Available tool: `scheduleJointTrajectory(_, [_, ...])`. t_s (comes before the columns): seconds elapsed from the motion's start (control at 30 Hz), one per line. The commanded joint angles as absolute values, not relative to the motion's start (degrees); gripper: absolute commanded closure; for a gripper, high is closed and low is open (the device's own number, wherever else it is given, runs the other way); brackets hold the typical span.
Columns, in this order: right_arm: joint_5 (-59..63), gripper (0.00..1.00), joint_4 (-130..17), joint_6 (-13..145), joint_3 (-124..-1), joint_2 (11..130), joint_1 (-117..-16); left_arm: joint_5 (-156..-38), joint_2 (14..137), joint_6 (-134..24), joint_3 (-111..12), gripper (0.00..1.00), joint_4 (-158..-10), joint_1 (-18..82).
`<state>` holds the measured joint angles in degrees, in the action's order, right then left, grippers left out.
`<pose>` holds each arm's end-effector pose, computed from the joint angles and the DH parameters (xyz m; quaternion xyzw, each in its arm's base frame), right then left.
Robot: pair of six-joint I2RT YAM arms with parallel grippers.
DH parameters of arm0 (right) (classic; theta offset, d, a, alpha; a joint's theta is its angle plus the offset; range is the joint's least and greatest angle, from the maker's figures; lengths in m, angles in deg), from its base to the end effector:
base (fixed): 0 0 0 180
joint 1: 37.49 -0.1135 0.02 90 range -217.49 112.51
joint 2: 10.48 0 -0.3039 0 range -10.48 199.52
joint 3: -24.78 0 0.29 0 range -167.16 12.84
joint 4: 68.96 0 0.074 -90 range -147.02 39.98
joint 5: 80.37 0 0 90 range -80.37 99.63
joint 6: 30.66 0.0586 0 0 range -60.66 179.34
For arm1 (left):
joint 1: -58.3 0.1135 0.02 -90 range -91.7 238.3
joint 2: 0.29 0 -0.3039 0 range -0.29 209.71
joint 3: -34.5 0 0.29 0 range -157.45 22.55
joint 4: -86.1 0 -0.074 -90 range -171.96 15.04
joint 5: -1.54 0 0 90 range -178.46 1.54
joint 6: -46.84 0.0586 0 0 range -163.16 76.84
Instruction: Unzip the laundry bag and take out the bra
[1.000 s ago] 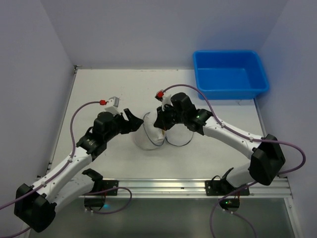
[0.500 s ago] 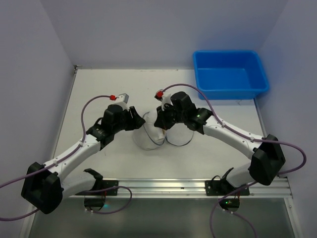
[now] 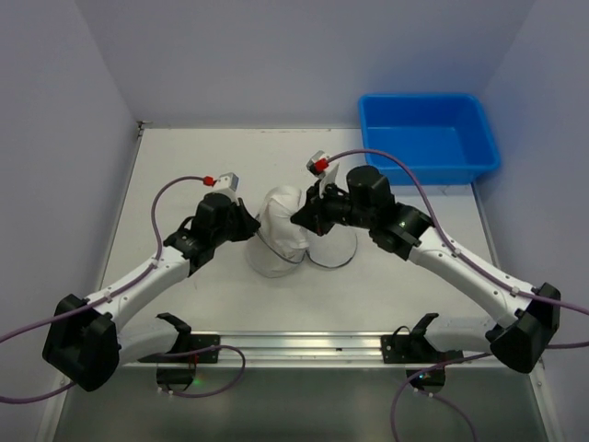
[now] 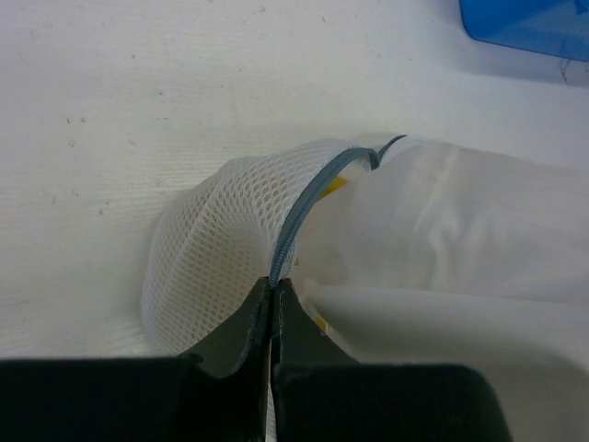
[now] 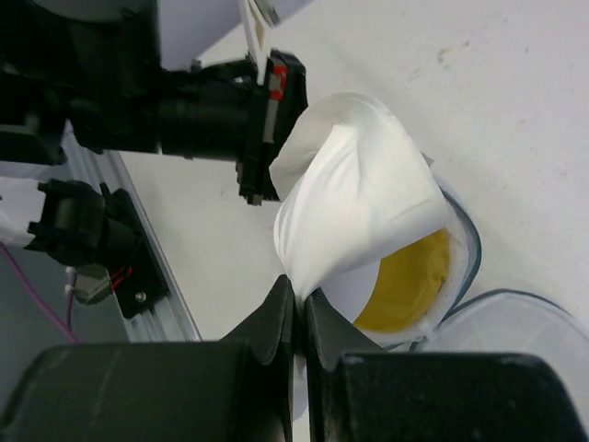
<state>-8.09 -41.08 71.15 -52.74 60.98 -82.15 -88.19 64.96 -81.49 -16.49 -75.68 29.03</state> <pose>0.2238 0.2462 0.3840 -0.3142 0.7605 0.3744 0.4276 0.2494 -0.1394 0.2468 -0.0704 0.8738 -0.2659 0.4010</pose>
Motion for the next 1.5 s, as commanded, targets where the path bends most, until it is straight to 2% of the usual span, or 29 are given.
scheduleJointTrajectory(0.0, [-5.4, 1.0, -46.0, 72.3, -55.9, 56.2, -82.3, -86.0, 65.0, -80.5, -17.8, 1.0, -74.5, 29.2])
scheduleJointTrajectory(0.3, [17.8, 1.0, -46.2, 69.8, -66.2, 56.0, -76.8, -87.4, 62.5, -79.9, -15.2, 1.0, -75.8, 29.2])
scheduleJointTrajectory(0.43, [26.0, 1.0, -46.9, 70.9, -72.1, 59.8, -67.5, -90.1, 62.5, -79.7, -14.4, 1.0, -77.3, 29.2])
scheduleJointTrajectory(0.67, [33.4, 1.0, -45.8, 78.0, -82.6, 70.1, -51.8, -92.9, 63.3, -78.6, -14.1, 1.0, -78.7, 29.1])
scheduleJointTrajectory(0.87, [28.4, 1.0, -44.5, 85.7, -87.4, 83.1, -43.3, -94.0, 63.1, -78.2, -14.2, 1.0, -79.1, 29.2])
scheduleJointTrajectory(1.13, [6.9, 1.0, -54.8, 89.7, -85.9, 96.3, -41.0, -95.0, 64.2, -78.0, -14.3, 1.0, -79.9, 29.2])
scheduleJointTrajectory(1.33, [4.5, 1.0, -55.7, 97.3, -82.9, 102.5, -37.8, -95.5, 65.0, -77.6, -14.7, 1.0, -80.2, 29.2])
scheduleJointTrajectory(1.43, [8.9, 0.92, -51.6, 98.3, -82.9, 104.4, -35.5, -95.8, 65.6, -77.6, -14.6, 1.0, -80.4, 29.1])
scheduleJointTrajectory(1.47, [9.8, 0.81, -50.2, 98.2, -83.1, 104.6, -35.3, -95.8, 65.8, -77.6, -14.7, 1.0, -80.6, 29.2])
